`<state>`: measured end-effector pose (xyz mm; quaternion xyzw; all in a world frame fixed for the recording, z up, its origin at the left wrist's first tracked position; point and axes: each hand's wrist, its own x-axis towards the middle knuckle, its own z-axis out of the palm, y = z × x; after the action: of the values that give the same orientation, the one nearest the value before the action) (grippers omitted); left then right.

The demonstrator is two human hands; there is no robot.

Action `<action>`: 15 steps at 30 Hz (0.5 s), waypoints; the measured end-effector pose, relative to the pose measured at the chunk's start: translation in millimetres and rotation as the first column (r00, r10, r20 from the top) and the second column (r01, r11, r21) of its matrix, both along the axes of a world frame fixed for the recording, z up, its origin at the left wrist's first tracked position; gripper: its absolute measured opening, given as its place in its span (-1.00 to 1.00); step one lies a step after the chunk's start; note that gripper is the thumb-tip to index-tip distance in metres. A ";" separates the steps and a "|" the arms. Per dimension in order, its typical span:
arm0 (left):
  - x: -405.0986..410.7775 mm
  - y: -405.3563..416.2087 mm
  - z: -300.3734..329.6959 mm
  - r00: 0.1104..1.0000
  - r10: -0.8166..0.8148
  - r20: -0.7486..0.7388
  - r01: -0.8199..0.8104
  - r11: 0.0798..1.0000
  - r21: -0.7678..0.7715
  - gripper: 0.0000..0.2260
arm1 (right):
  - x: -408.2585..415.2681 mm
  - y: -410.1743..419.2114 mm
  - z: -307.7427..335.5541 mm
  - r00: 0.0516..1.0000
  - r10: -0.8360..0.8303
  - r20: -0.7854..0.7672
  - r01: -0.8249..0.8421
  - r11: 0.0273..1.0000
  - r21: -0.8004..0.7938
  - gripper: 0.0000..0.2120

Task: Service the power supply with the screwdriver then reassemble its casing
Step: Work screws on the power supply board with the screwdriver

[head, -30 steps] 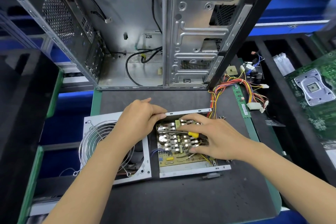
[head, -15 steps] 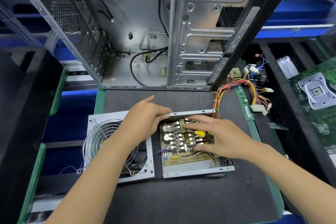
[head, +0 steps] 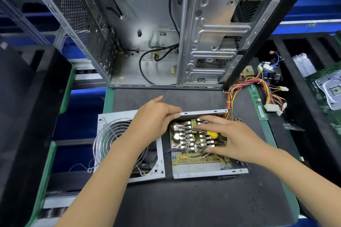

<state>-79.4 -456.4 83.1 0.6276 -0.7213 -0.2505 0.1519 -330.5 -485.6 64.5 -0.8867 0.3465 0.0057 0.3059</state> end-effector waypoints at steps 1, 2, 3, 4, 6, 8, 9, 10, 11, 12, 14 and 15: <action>-0.1 -0.2 0.3 1.000 0.001 0.000 -0.001 1.000 -0.001 -0.77 | 0.2 -0.1 0.7 1.000 0.001 -0.003 -0.001 1.000 0.000 -0.41; -0.1 -0.4 0.2 1.000 0.001 -0.001 -0.001 1.000 -0.001 -0.77 | 0.2 0.1 1.5 1.000 0.001 -0.011 -0.001 1.000 -0.005 -0.41; 0.0 -0.7 0.0 1.000 -0.003 -0.002 0.003 1.000 -0.003 -0.77 | 0.5 0.3 2.2 1.000 0.000 -0.021 -0.001 1.000 -0.013 -0.41; 0.2 -1.1 -0.2 1.000 -0.008 -0.003 0.008 1.000 -0.003 -0.77 | 0.5 0.7 3.0 0.999 -0.003 -0.032 0.002 1.000 -0.020 -0.41; 0.5 -1.2 -0.3 1.000 -0.010 0.002 0.010 1.000 0.006 -0.76 | 0.5 1.5 4.3 0.999 -0.012 -0.048 0.011 1.000 -0.015 -0.41; 0.7 -1.0 -0.9 1.000 -0.009 0.005 0.009 1.000 0.004 -0.76 | 1.0 2.0 5.1 0.998 -0.019 -0.054 0.019 1.000 -0.005 -0.42; 0.3 -0.9 -1.1 1.000 -0.010 0.004 0.010 1.000 -0.006 -0.77 | 1.4 2.3 6.1 0.998 -0.021 -0.061 0.021 1.000 -0.007 -0.42; -0.2 -0.9 -0.8 1.000 -0.010 0.003 0.010 1.000 -0.019 -0.77 | 1.9 2.4 7.3 0.997 -0.022 -0.070 0.021 1.000 -0.016 -0.42; -0.9 -0.8 0.1 1.000 -0.009 0.006 0.009 1.000 -0.026 -0.77 | 2.4 2.7 8.6 0.997 -0.025 -0.079 0.023 0.999 -0.027 -0.41; -1.3 -0.8 1.1 1.000 -0.012 0.013 0.012 1.000 -0.027 -0.78 | 2.6 3.1 9.7 0.996 -0.032 -0.083 0.029 0.999 -0.037 -0.41; -0.6 -0.7 2.3 0.999 -0.030 0.027 0.031 0.999 -0.018 -0.78 | 3.2 4.5 11.9 0.995 -0.048 -0.092 0.044 0.998 -0.040 -0.42; 0.0 -0.5 2.6 0.999 -0.043 0.028 0.044 0.999 -0.013 -0.78 | 3.7 5.4 12.9 0.994 -0.049 -0.098 0.045 0.998 -0.038 -0.42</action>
<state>-79.4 -456.9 85.6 0.6142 -0.7384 -0.2403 0.1407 -326.8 -480.1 77.4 -0.8824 0.3820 0.0364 0.2724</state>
